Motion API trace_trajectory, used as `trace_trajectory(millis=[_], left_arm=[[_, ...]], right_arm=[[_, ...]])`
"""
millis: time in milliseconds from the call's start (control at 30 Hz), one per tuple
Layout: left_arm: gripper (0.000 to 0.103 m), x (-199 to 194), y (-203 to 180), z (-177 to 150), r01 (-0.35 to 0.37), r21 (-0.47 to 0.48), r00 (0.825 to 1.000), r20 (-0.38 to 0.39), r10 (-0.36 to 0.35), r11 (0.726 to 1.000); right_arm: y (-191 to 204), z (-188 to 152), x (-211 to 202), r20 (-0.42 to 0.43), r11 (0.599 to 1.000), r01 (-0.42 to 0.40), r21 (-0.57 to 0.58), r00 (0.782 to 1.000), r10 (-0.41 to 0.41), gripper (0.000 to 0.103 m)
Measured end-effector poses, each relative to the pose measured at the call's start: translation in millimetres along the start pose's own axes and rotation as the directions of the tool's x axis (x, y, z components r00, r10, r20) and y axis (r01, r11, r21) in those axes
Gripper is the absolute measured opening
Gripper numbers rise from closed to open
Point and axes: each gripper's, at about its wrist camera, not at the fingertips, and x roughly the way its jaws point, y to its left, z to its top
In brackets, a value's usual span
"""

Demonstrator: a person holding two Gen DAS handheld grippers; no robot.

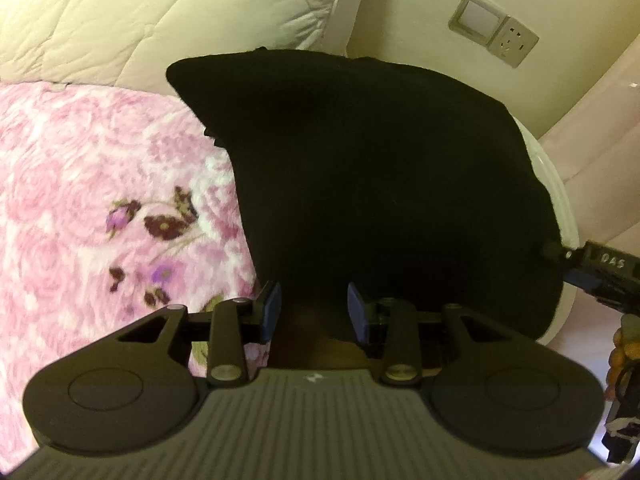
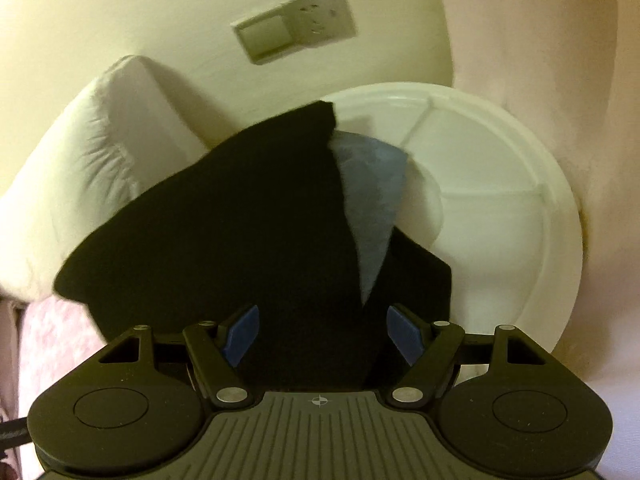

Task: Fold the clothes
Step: 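Close the left gripper on the black garment's edge while the right gripper grasps it too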

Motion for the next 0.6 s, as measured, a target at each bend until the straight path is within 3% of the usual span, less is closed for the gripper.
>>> trace_trajectory(millis=[67, 200, 400, 433, 467, 600], left_arm=[[0.033, 5.0, 4.3, 6.5, 0.009, -0.004, 1.0, 0.002, -0.009, 1.0], [0.033, 14.9, 13.0, 19.8, 0.029, -0.013, 1.0, 0.008, -0.028, 1.0], [0.033, 23.5, 33.5, 51.9, 0.075, -0.093, 0.996, 0.043, -0.072, 0.993], [0.033, 24.2, 38.3, 58.0, 0.093, -0.12, 0.995, 0.052, -0.087, 0.988], [0.033, 24.5, 43.0, 63.4, 0.117, -0.153, 0.992, 0.064, -0.108, 0.981], [0.037, 25.8, 63.7, 89.1, 0.199, -0.304, 0.977, 0.131, -0.167, 0.932]], right_arm=[[0.2, 0.5, 8.1, 0.002, 1.0, 0.005, 0.005, 1.0, -0.005, 0.03], [2.7, 1.4, 21.0, 0.011, 1.0, 0.009, 0.01, 1.0, -0.009, 0.021], [4.1, 5.4, 22.5, 0.028, 0.994, 0.058, 0.091, 0.998, -0.061, 0.022], [2.5, 6.8, 21.0, 0.038, 0.992, 0.063, 0.106, 0.997, -0.067, 0.027], [1.0, 8.1, 19.5, 0.049, 0.991, 0.066, 0.119, 0.996, -0.072, 0.042], [-0.1, 16.3, 20.2, 0.083, 0.99, 0.046, 0.135, 0.995, -0.058, 0.058]])
